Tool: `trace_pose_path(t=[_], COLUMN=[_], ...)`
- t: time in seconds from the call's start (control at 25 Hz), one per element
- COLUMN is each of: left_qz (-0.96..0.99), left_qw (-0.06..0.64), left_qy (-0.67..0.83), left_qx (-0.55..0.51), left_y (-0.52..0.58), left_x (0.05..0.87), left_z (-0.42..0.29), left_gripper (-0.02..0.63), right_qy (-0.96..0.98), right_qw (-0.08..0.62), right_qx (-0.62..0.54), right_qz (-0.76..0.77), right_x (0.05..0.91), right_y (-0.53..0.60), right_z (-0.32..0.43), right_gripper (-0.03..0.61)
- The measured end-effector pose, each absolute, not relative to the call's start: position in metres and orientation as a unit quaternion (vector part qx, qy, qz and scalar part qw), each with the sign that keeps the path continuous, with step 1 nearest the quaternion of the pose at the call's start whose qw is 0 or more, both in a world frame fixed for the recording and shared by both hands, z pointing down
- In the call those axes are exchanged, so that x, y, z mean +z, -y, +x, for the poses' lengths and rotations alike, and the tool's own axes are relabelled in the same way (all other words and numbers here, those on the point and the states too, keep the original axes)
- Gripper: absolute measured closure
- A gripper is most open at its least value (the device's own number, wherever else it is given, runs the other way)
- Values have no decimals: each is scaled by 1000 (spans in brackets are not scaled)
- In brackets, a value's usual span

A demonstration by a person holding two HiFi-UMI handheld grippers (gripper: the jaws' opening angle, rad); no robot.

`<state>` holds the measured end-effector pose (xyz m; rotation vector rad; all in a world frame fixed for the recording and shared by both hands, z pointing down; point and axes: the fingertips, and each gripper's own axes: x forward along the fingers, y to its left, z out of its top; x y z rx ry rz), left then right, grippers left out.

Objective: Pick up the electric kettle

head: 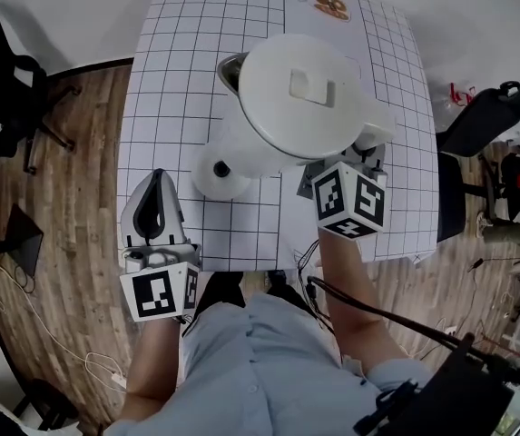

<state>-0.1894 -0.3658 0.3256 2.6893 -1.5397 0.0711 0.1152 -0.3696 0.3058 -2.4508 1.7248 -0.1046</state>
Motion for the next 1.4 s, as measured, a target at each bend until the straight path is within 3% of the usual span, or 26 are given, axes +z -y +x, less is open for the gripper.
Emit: trace_pose_path(t=[0.88, 1.4], left_qz=[906, 913], left_qw=[20, 13], left_qy=[418, 399], left_qx=[54, 85], left_y=[338, 329], left_x=[338, 351], left_z=[-98, -79], left_gripper=[615, 615], right_qy=[-496, -490], right_qw=[57, 43], right_qx=[-69, -85], right_qz=[-864, -867], right_x=[365, 426], right_y=[281, 263], right_z=[211, 223], right_gripper=[552, 552])
